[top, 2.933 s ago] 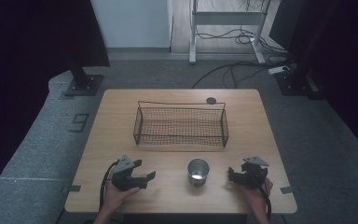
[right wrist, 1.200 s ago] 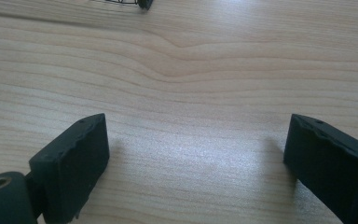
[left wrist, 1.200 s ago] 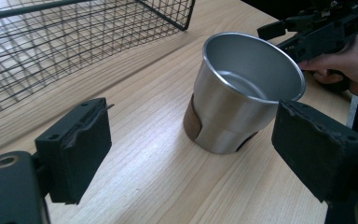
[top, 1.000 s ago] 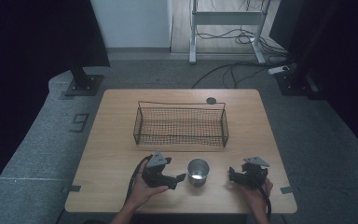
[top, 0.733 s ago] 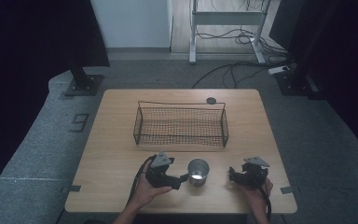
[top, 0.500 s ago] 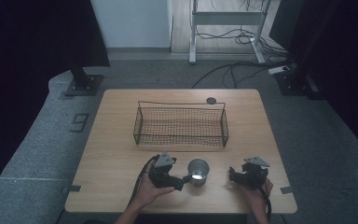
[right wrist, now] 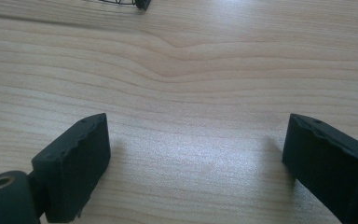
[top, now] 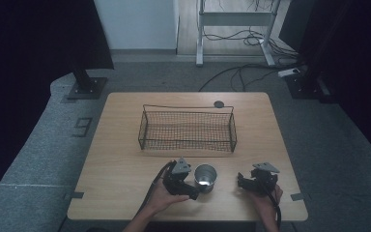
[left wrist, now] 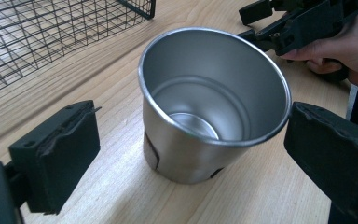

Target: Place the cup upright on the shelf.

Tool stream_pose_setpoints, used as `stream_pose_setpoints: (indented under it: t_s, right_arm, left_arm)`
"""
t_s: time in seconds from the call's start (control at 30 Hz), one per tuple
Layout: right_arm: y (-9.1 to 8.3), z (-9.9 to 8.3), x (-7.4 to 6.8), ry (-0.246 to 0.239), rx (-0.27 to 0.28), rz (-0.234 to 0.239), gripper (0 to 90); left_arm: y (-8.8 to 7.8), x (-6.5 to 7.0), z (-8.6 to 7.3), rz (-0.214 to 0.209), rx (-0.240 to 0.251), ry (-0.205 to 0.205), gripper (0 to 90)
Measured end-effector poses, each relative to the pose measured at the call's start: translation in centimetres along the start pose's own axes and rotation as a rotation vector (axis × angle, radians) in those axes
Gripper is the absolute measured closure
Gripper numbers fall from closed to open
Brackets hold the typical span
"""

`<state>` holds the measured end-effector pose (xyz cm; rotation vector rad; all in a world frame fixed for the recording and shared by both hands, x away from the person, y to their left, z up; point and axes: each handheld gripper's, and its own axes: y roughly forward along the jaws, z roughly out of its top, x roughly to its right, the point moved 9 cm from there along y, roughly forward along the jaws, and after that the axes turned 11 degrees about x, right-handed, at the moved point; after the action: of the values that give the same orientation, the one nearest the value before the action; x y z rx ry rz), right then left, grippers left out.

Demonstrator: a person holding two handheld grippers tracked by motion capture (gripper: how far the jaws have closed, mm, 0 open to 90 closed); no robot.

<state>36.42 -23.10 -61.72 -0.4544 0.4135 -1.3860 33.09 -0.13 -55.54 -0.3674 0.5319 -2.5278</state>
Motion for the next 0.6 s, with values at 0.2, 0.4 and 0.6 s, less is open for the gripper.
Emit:
stream_pose_setpoints:
  t_s: [0.2, 0.4, 0.6]
  right_arm:
    - [0.0, 0.0, 0.0, 0.000, 0.000, 0.000, 7.4]
    - [0.0, 0.0, 0.0, 0.000, 0.000, 0.000, 7.4]
    - [0.0, 0.0, 0.0, 0.000, 0.000, 0.000, 7.4]
  left_arm:
    - [0.5, 0.7, 0.2, -0.028, -0.008, 0.010, 0.8]
    - [1.7, 0.9, 0.0, -0.032, -0.035, 0.004, 0.8]
    - [2.6, 0.7, 0.2, -0.022, -0.026, 0.004, 6.1]
